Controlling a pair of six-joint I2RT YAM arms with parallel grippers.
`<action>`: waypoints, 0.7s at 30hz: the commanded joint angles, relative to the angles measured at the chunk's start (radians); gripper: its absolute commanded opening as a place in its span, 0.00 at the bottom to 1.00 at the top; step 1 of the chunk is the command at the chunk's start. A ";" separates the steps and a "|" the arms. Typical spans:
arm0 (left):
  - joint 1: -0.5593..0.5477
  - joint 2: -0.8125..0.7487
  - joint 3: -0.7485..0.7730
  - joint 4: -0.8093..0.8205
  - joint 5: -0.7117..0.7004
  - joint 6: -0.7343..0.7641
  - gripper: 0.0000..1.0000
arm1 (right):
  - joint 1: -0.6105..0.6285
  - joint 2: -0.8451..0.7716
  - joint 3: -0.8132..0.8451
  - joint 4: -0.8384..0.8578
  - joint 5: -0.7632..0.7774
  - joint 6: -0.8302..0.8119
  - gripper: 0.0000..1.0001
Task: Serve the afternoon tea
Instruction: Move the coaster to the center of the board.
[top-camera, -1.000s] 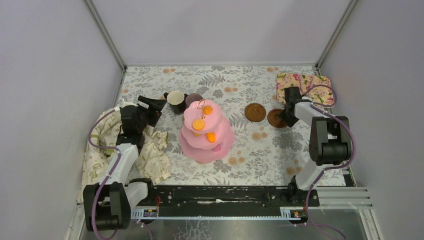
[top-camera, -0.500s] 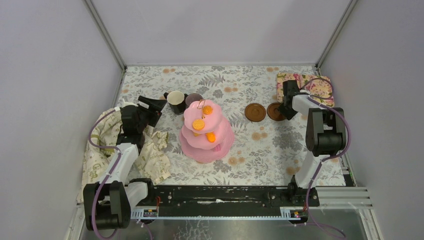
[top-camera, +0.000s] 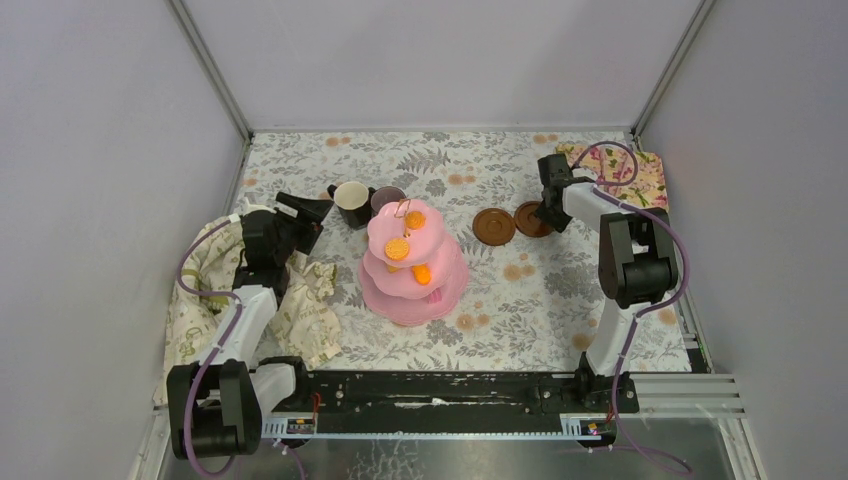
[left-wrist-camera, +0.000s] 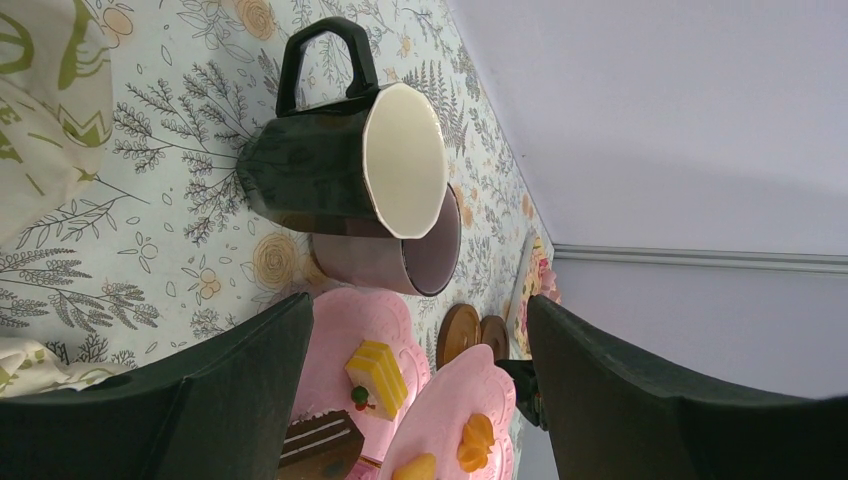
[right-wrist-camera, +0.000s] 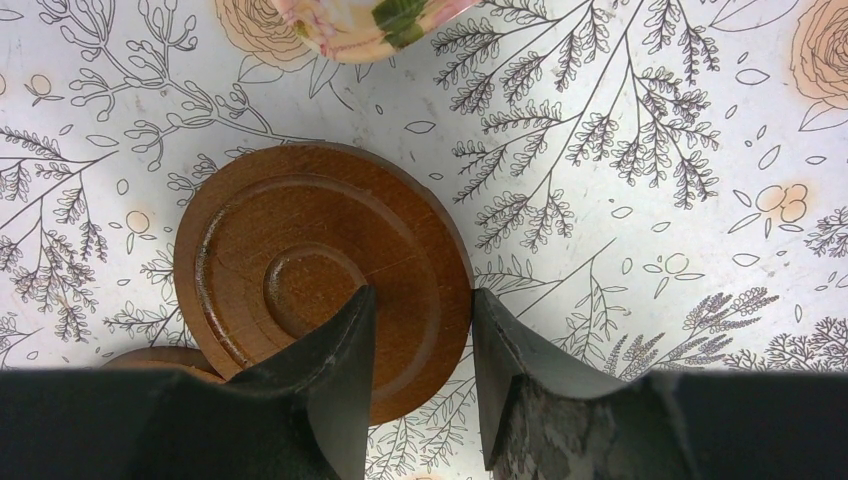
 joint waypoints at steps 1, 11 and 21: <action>0.008 0.005 -0.002 0.073 0.007 -0.001 0.85 | 0.007 -0.018 -0.006 -0.047 0.008 -0.001 0.33; 0.009 -0.001 0.004 0.061 0.007 0.003 0.85 | -0.033 -0.073 -0.073 -0.042 0.024 -0.003 0.33; 0.008 0.018 0.008 0.073 0.008 0.000 0.85 | -0.068 -0.120 -0.168 -0.003 -0.033 -0.008 0.34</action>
